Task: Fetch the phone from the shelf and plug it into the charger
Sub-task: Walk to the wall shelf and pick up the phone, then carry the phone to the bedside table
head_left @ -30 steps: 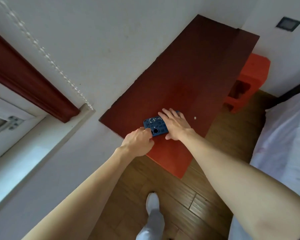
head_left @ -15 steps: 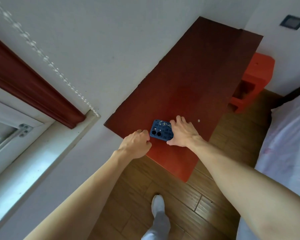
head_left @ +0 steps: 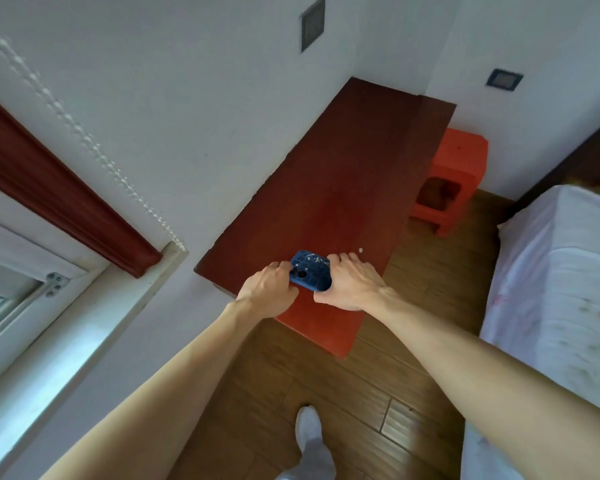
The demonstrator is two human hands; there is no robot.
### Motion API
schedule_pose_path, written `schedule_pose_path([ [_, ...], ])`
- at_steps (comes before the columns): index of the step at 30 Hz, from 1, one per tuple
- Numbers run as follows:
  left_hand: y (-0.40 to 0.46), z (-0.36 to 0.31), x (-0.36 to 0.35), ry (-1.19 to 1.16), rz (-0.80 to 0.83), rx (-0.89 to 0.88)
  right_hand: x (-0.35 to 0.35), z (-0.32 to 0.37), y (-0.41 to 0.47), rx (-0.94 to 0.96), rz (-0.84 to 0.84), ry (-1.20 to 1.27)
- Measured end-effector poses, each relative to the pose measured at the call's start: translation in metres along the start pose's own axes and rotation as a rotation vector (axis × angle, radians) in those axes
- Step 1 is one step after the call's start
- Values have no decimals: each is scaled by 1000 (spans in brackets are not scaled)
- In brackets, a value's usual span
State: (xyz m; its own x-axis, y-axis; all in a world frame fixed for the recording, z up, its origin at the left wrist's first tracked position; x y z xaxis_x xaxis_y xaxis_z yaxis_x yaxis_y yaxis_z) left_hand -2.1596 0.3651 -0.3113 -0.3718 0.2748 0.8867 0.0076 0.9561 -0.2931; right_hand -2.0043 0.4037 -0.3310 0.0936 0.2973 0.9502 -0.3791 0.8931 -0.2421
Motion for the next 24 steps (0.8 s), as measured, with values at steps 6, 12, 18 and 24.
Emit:
schedule_pose_path([
  [6,-14,-51,3,-121,-59,-62,29,-21,-61,-54,-87,9],
  [12,-40,-134,-4,-132,-111,-173,49,-67,-140,-186,-165,46],
  [18,-86,-212,-32,-166,-36,-285,61,-119,-229,-350,-197,61],
  [24,-136,-292,-61,-151,-22,-497,61,-164,-326,-557,-275,64],
])
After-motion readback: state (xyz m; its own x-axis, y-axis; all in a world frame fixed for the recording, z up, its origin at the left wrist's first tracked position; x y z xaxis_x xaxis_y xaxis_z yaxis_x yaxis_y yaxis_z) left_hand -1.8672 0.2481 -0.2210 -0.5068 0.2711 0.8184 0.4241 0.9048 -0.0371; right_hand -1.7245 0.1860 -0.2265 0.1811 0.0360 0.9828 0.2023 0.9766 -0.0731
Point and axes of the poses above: each hand's wrist, its own y-axis towards the middle knuckle, its own x-axis out of the back of the hand, z = x × y, the point moved 5 cm from there along y, towards the middle knuckle, and after that the axes turned 6 degrees about -z, right-handed, at the moved point
